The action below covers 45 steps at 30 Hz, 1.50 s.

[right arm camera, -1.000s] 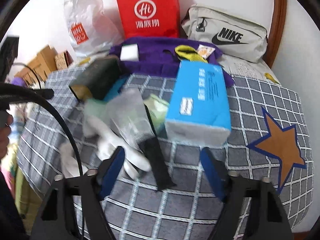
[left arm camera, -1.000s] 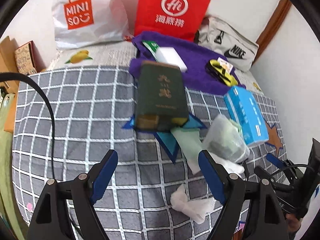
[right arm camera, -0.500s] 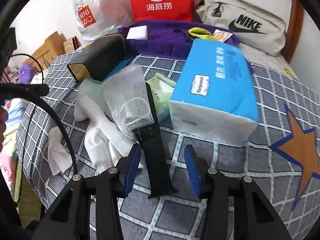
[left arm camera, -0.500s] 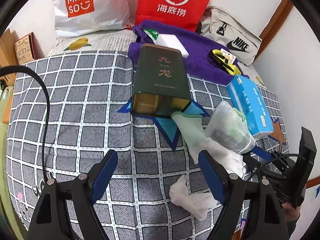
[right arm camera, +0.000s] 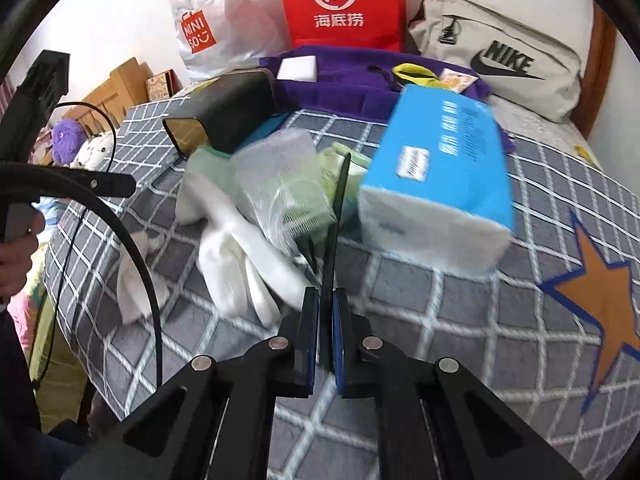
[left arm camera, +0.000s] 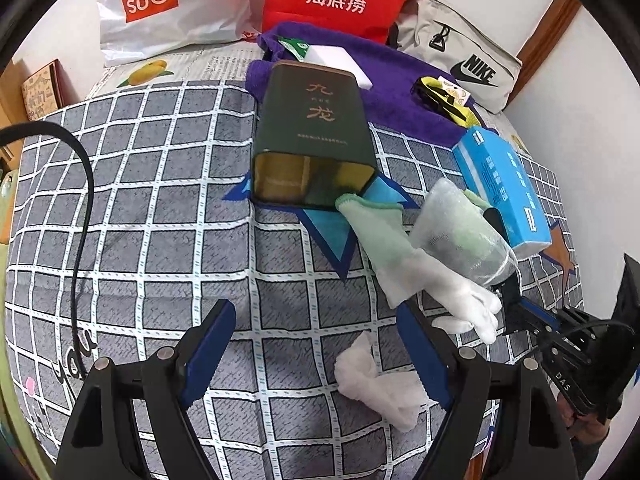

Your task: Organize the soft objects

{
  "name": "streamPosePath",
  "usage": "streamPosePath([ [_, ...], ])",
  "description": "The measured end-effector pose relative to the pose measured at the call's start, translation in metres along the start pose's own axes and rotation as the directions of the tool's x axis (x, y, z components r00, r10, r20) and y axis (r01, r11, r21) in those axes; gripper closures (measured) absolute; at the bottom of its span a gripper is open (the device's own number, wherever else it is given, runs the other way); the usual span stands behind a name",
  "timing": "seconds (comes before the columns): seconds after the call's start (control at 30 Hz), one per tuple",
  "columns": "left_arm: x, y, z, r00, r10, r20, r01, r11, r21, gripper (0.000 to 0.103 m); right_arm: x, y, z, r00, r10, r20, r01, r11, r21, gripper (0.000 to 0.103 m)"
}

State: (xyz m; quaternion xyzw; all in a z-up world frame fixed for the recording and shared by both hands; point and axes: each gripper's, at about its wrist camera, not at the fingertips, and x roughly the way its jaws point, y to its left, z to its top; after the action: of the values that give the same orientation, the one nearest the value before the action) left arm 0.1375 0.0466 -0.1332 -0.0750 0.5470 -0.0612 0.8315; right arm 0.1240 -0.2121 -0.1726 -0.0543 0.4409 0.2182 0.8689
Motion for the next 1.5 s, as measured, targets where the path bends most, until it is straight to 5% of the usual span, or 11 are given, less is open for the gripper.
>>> streamPosePath([
  [0.77, 0.01, 0.001, -0.001, 1.0, -0.001, -0.019, 0.0, 1.0, -0.016, 0.021, 0.015, -0.012, 0.018, 0.993, 0.112, 0.02, -0.113, 0.992, 0.048, 0.094],
  [0.93, 0.014, -0.002, -0.001, 1.0, -0.007, -0.024, 0.007, 1.0, -0.01, 0.021, 0.013, 0.008, 0.013, 0.995, 0.095, -0.004, -0.095, 0.995, -0.028, 0.096],
  [1.27, 0.013, 0.002, -0.001, 1.0, -0.008, -0.026, 0.008, 1.0, -0.012, 0.021, 0.033, 0.008, 0.028, 1.0, -0.002, -0.024, 0.002, 1.0, -0.007, 0.096],
  [1.5, 0.014, 0.001, -0.002, 0.999, -0.009, -0.031, 0.009, 1.0, -0.013, 0.021, 0.019, 0.001, 0.028, 1.0, 0.009, 0.019, -0.009, 1.0, 0.022, 0.099],
])
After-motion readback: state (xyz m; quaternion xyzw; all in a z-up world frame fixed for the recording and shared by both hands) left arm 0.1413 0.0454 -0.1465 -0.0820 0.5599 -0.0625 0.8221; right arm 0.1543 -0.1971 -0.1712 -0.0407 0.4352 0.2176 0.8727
